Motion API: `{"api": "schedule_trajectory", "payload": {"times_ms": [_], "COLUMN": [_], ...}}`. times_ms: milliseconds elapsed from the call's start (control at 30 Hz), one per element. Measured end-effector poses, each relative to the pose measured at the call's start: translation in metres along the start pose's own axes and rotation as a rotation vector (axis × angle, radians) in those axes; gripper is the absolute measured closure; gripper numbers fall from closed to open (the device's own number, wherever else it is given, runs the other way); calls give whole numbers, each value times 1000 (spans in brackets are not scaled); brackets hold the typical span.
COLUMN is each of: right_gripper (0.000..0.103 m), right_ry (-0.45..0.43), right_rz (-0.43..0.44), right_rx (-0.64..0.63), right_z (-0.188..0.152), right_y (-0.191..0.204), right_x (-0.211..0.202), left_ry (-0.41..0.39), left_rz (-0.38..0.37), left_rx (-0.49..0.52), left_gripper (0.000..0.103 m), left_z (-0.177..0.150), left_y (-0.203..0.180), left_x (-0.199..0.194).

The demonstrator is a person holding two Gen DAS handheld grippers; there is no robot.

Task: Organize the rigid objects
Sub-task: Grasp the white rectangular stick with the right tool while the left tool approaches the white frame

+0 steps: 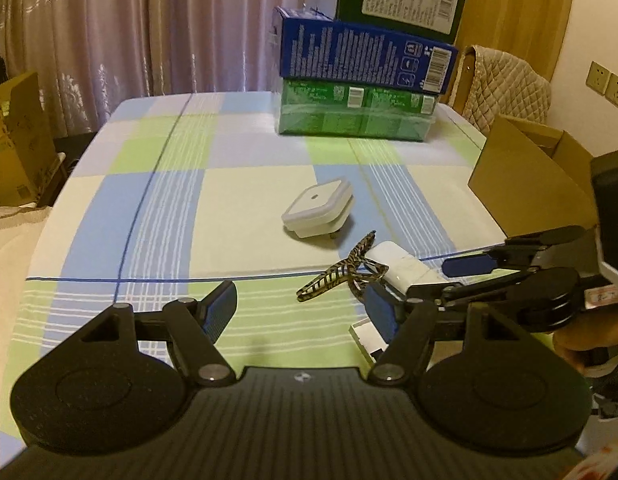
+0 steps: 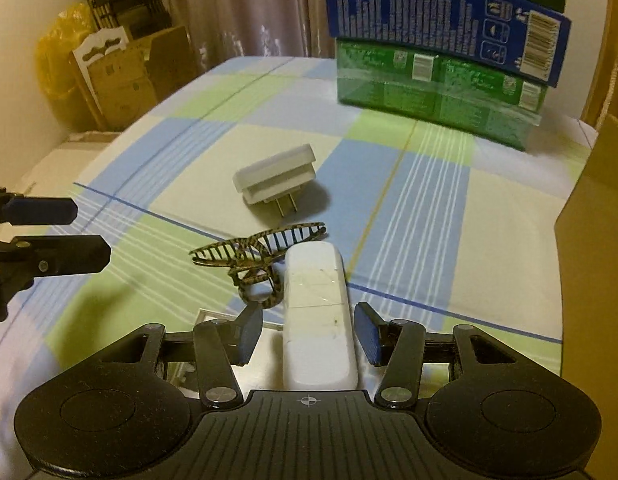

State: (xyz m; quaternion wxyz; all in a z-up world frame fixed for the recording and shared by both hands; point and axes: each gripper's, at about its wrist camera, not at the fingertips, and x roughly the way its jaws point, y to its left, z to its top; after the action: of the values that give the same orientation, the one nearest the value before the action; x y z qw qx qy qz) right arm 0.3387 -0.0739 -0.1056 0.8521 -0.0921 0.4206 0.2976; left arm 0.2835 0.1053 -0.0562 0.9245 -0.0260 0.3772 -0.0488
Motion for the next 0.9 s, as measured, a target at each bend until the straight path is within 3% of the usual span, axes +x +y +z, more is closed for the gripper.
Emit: {"api": "schedule_trajectory", "payload": {"times_ms": [367,567,900], "right_gripper": [55,64,65], "right_ry": [40,54,63], "right_rz": [-21,-47,-62], "right_rx": [-21,-63,14], "right_z": [5,6,4], "right_y": [-1,2,-16], "right_x": [25,30,14], "left_ry": [37,48,76], "left_rz": [-6,-8,-30], "left_rx": [-15,-8,28], "left_gripper": [37,37,37], "left_z": [-2,-3,-8], "left_y": [2,0,-11], "left_x": [10,13,20]}}
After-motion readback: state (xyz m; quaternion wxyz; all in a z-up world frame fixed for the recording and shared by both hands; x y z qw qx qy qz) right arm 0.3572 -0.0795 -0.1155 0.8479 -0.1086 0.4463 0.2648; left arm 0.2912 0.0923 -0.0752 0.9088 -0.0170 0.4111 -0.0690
